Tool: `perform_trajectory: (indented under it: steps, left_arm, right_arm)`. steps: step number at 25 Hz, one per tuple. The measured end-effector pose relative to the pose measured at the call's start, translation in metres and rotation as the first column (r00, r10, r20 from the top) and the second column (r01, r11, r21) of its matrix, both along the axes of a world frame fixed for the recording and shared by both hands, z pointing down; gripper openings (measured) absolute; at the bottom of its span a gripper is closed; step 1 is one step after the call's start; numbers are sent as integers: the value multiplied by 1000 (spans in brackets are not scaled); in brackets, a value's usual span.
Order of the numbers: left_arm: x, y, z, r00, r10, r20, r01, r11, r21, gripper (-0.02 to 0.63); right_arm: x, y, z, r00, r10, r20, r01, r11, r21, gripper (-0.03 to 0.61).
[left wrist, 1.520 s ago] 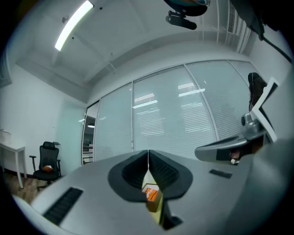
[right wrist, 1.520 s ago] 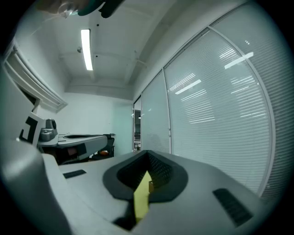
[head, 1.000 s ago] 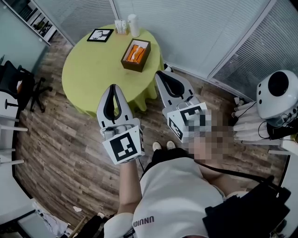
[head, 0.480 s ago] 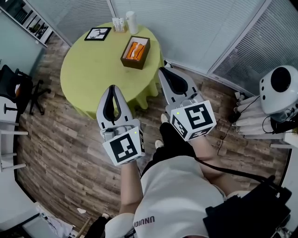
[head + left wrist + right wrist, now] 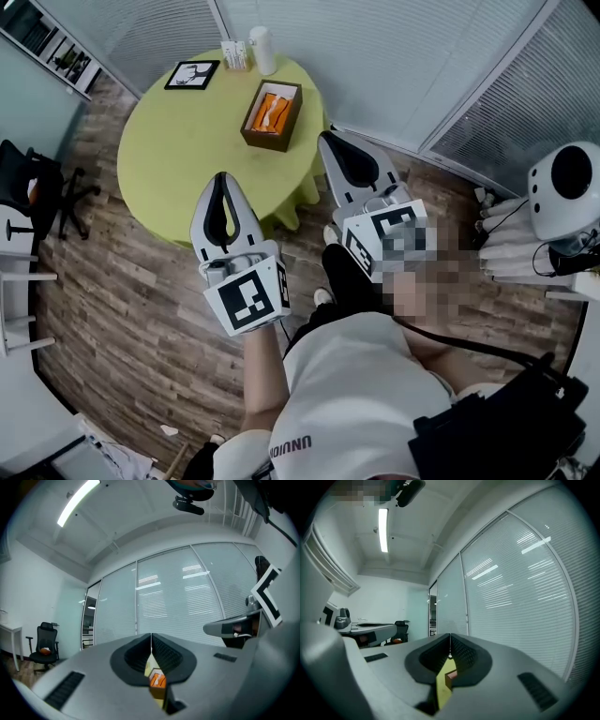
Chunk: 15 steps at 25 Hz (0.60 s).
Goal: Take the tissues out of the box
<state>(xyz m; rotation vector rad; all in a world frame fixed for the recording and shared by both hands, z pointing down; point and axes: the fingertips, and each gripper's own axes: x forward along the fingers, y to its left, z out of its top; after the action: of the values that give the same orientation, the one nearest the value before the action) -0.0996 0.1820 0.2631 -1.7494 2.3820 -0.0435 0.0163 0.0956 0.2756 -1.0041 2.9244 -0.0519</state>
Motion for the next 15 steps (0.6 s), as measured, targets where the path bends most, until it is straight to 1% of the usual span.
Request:
perform_trajectory:
  steps: [8, 15]
  left_arm:
    - [-21, -50, -1, 1000, -22, 4, 22, 1000, -8, 18]
    - [-42, -105, -2, 998, -55, 14, 55, 998, -14, 18]
  right_arm:
    - [-23, -55, -2, 1000, -22, -3, 22, 1000, 8, 20]
    - [-43, -115, -1, 999, -52, 1, 52, 999, -7, 20]
